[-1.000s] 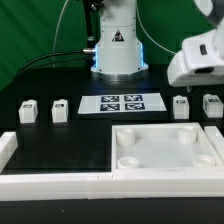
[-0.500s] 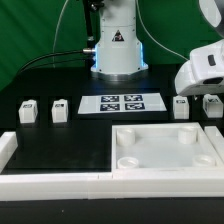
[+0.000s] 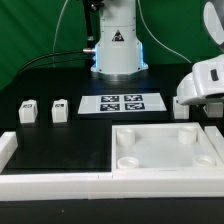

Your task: Assemble one leg

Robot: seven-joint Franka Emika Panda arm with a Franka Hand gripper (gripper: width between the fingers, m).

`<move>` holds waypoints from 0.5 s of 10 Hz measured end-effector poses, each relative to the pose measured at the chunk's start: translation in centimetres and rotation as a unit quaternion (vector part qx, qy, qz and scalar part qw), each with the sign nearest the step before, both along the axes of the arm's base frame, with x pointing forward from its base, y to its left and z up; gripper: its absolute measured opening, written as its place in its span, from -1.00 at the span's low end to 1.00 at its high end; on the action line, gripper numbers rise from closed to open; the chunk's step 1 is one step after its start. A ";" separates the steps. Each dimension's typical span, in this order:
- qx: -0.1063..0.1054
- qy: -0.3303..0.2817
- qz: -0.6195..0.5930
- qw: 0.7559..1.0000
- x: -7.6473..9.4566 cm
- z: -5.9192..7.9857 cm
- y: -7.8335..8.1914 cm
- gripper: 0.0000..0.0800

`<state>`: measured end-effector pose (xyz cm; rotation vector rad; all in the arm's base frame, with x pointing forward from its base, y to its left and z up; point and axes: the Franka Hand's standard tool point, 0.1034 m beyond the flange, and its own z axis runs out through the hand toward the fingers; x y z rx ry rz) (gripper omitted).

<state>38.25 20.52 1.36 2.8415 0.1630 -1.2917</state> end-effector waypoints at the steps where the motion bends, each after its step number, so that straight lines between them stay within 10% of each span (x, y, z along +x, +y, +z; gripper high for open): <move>1: 0.001 -0.004 -0.002 1.000 0.1 -0.3 0.0 0.62; 5: 0.000 -0.002 -0.001 1.000 -0.3 -0.6 -0.1 0.62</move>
Offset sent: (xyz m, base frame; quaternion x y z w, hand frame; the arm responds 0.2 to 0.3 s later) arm -0.0081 -0.0084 -0.0069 -0.0324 0.0024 -0.0095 0.9994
